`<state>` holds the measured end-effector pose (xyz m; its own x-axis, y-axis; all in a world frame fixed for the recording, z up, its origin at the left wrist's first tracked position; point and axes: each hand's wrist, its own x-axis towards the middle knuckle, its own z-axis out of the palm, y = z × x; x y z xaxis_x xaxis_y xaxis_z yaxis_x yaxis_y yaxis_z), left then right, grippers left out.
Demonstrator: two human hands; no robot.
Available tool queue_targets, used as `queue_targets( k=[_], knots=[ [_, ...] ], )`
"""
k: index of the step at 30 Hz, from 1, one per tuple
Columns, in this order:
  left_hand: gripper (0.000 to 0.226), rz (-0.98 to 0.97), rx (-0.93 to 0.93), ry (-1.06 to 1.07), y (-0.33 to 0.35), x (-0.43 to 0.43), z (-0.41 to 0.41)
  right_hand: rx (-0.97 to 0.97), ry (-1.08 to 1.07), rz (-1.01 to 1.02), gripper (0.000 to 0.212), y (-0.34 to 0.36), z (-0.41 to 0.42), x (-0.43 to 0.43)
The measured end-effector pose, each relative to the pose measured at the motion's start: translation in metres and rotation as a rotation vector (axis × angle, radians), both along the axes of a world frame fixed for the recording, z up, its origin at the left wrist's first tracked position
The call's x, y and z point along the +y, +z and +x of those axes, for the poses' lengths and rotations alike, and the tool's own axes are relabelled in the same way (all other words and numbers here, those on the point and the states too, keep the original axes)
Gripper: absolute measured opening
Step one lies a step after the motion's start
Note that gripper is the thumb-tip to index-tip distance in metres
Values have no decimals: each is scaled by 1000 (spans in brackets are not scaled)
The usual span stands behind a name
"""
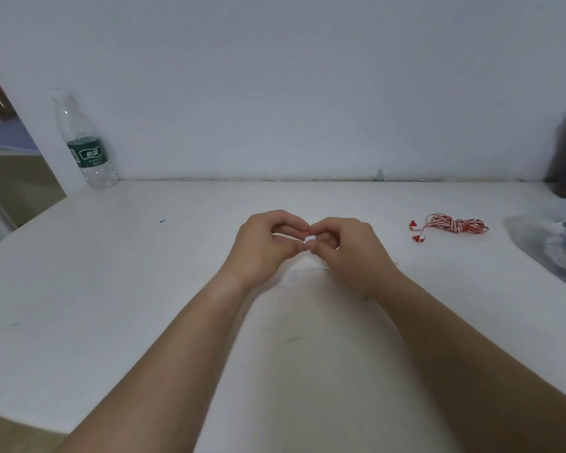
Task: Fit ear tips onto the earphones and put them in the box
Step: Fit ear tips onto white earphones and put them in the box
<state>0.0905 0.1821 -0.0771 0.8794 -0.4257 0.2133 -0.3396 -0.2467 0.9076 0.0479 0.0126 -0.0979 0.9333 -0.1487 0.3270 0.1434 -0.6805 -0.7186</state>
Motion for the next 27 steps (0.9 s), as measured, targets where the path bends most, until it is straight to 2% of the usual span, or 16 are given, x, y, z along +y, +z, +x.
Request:
queue_targets(
  k=[2,5,7,12,15,20,23,25,27],
  knots=[
    [20,42,-62,19,6,13,7,-42,-57,17,11,1,0,1],
    [19,209,-229,314,10,42,28,-89,-110,15,11,3,-2,2],
    [16,346,-209,427,9,58,34,-108,-127,18,11,4,-3,3],
    [11,454,27,363,4,62,26,-114,-153,29,11,4,-4,0],
    [16,501,45,281,3,58,28,-113,-153,29,11,4,-5,0],
    [13,558,16,277,-3,53,33,-92,-135,39,11,4,-4,2],
    [14,473,-70,325,-4,48,33,-97,-122,55,12,3,-4,2],
    [10,315,-135,337,0,41,30,-95,-108,103,12,3,-4,2],
    [6,140,-118,247,3,30,25,-95,-86,188,12,4,-4,1]
  ],
)
